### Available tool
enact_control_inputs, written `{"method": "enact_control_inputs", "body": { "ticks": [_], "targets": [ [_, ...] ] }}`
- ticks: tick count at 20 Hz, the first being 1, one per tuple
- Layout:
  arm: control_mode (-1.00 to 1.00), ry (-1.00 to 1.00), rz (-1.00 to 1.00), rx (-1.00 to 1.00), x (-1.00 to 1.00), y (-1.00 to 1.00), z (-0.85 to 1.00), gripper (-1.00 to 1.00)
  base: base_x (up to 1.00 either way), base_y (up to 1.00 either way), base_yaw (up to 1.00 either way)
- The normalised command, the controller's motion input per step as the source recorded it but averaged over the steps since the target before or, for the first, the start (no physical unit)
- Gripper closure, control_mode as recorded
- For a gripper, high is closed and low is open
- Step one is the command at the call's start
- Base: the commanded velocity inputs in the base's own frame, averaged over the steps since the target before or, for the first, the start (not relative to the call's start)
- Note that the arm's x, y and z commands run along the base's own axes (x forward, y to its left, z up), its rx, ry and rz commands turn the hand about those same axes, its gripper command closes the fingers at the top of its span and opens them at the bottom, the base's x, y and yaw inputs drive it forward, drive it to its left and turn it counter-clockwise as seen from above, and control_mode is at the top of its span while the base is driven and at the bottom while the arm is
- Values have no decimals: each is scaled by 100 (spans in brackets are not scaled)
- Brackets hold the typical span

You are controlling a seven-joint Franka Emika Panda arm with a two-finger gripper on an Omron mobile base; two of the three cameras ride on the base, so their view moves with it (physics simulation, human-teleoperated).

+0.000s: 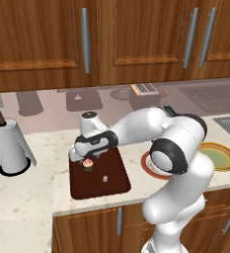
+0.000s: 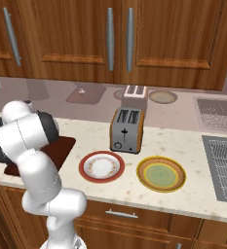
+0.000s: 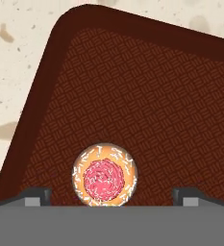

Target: Move the dessert items from the plates to the tray.

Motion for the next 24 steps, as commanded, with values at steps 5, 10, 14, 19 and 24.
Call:
{"method": "enact_control_inputs", "body": {
  "ticks": [5,10,14,19,24],
  "targets": [
    [-100,-7,0,0,-46,-44,22,-100,0,0,0],
    [-100,-7,0,0,-69,-63,9,-100,0,0,0],
    [-100,-5,0,0,-71,-74,7,-100,0,0,0],
    [-100,-1,0,0,-49,-64,23,-100,0,0,0],
    [-100,0,-3,0,-41,-55,31,-100,0,0,0]
  ]
}}
